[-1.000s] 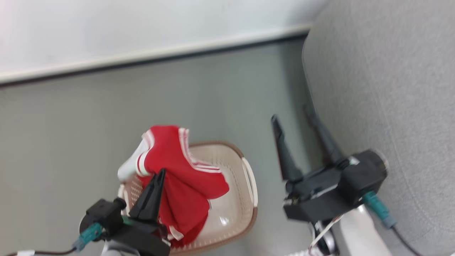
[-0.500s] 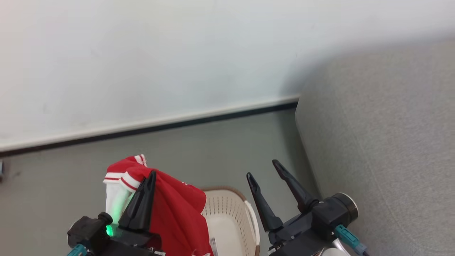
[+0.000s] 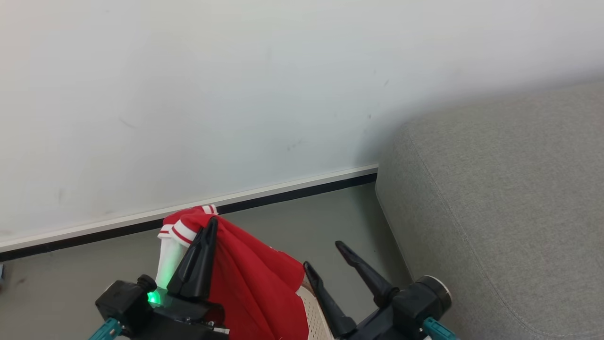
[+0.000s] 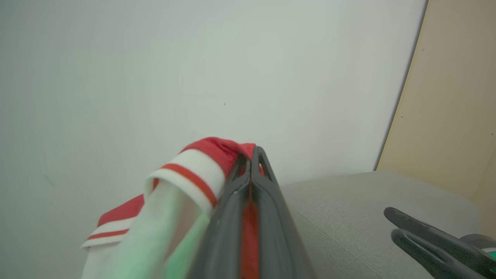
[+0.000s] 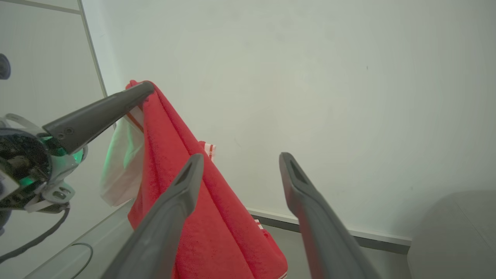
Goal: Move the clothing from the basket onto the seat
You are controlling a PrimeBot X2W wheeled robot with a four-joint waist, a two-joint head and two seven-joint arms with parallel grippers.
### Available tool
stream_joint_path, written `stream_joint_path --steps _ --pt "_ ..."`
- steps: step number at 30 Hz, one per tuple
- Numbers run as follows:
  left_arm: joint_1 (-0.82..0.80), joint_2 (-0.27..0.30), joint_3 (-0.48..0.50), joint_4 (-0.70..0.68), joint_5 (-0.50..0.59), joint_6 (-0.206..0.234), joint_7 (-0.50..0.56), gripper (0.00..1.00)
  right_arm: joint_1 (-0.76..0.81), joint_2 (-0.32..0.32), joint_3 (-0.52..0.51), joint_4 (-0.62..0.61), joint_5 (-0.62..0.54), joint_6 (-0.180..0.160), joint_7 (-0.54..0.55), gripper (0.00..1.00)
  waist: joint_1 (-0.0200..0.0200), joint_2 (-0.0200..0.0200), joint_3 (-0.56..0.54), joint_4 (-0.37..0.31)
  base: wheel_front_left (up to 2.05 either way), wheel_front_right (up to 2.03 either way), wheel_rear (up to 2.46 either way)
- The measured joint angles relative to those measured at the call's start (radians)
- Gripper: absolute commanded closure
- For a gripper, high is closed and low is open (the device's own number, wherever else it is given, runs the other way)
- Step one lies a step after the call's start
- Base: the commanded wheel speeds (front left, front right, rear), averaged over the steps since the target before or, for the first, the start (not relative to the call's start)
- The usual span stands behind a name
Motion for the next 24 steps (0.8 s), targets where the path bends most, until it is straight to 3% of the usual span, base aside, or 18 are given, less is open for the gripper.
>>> stream_joint_path --steps 11,24 --pt "-0.102 -0.023 -0.085 0.046 -0.078 0.0 0.0 1.0 -0.061 -0.004 0.133 0.043 0.048 0.0 0.0 0.0 0.0002 0.0002 0.01 -0.012 0.0 0.0 0.0" --pt "-0.194 -0.015 -0.2 0.068 -0.093 0.0 0.057 1.0 -0.131 0.057 0.092 0.211 0.031 0.0 0.0 0.0 0.0002 0.0002 0.03 -0.004 0.0 0.0 0.0"
